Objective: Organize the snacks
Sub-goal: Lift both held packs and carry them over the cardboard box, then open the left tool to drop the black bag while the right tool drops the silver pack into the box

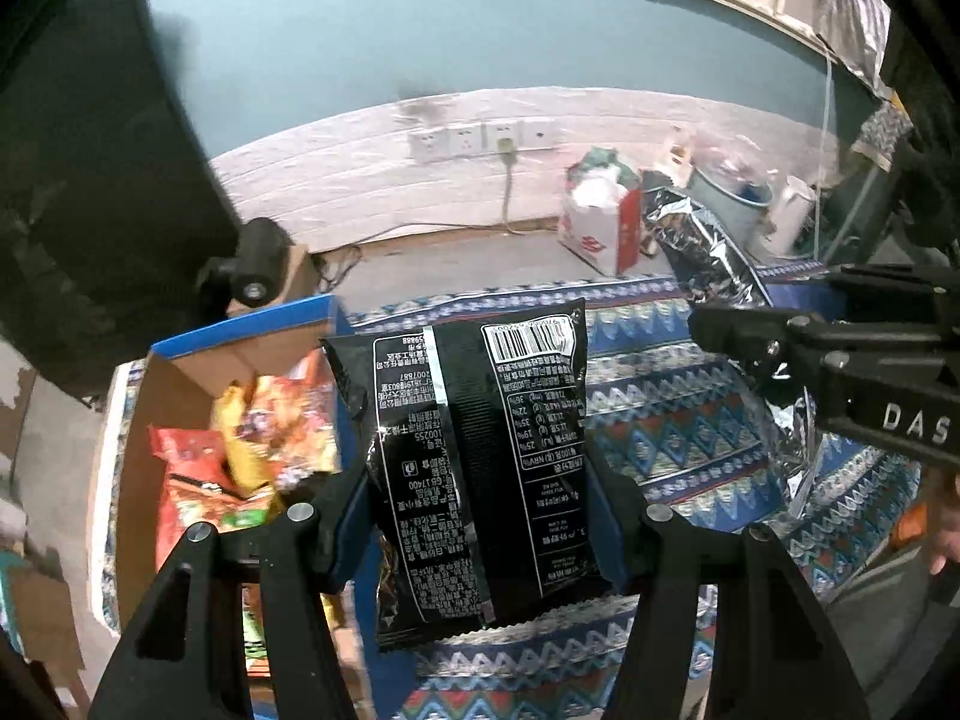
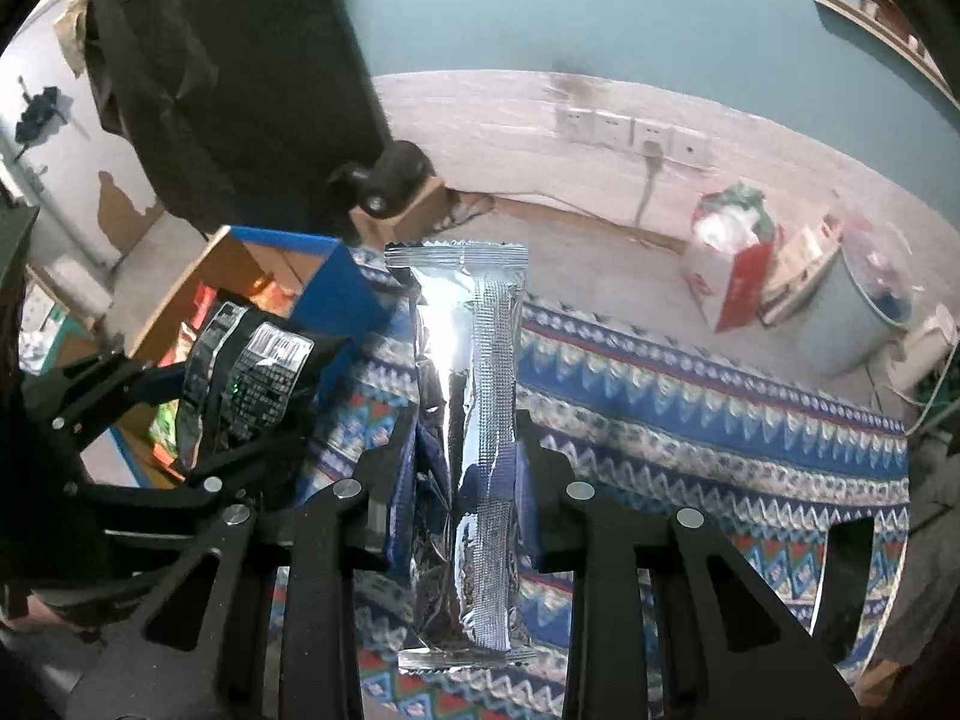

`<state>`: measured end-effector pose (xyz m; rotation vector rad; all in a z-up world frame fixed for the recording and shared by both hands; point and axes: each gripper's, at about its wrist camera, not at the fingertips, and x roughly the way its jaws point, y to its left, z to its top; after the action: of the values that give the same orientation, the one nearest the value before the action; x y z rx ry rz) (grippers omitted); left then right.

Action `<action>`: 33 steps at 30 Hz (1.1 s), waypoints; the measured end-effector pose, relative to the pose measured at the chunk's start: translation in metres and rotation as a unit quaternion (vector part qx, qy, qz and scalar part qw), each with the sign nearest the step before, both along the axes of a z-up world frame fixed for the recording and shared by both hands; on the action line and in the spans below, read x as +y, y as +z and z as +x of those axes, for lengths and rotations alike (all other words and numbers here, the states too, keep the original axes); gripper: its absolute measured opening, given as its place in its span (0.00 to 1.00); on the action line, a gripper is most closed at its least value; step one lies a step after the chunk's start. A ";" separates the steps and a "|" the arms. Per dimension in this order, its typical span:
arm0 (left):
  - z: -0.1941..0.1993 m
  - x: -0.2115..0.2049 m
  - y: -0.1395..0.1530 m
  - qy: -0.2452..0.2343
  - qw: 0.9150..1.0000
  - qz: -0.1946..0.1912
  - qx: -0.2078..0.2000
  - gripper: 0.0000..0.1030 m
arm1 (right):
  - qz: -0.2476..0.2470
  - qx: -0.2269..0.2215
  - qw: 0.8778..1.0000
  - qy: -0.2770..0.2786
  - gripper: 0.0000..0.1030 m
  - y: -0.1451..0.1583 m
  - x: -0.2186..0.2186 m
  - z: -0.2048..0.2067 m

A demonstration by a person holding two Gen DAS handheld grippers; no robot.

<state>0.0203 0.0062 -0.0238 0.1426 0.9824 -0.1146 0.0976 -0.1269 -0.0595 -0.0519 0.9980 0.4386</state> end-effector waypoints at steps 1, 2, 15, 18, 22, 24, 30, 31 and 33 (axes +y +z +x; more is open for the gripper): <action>-0.001 0.006 0.001 0.005 1.000 -0.001 -0.001 0.60 | 0.003 0.000 1.000 0.003 0.26 0.001 0.004 0.002; -0.002 0.012 0.001 0.010 1.000 -0.001 -0.003 0.60 | 0.005 0.000 1.000 0.006 0.26 0.001 0.008 0.003; -0.012 0.080 0.002 0.070 0.997 0.001 -0.011 0.60 | 0.020 0.000 0.998 0.056 0.26 0.003 0.080 0.016; -0.015 0.101 0.000 0.089 0.996 -0.003 -0.009 0.60 | 0.023 0.000 0.998 0.065 0.26 0.001 0.096 0.018; -0.019 0.126 0.000 0.115 0.993 -0.005 -0.009 0.60 | 0.028 0.006 0.997 0.076 0.26 -0.002 0.115 0.021; -0.020 0.138 -0.001 0.130 0.991 -0.011 -0.007 0.60 | 0.031 0.012 0.996 0.082 0.26 -0.005 0.126 0.022; -0.019 0.170 -0.011 0.167 0.986 -0.018 0.005 0.60 | 0.040 0.025 0.994 0.101 0.26 -0.012 0.157 0.027; -0.020 0.174 -0.013 0.171 0.985 -0.020 0.008 0.60 | 0.041 0.026 0.993 0.104 0.26 -0.012 0.162 0.027; -0.021 0.182 -0.018 0.182 0.983 -0.022 0.013 0.60 | 0.041 0.029 0.992 0.112 0.26 -0.015 0.176 0.027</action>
<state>-0.0006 0.1884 -0.0421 -0.0804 1.0171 0.1971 0.1246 0.0488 -0.0744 -0.0785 1.0357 0.6893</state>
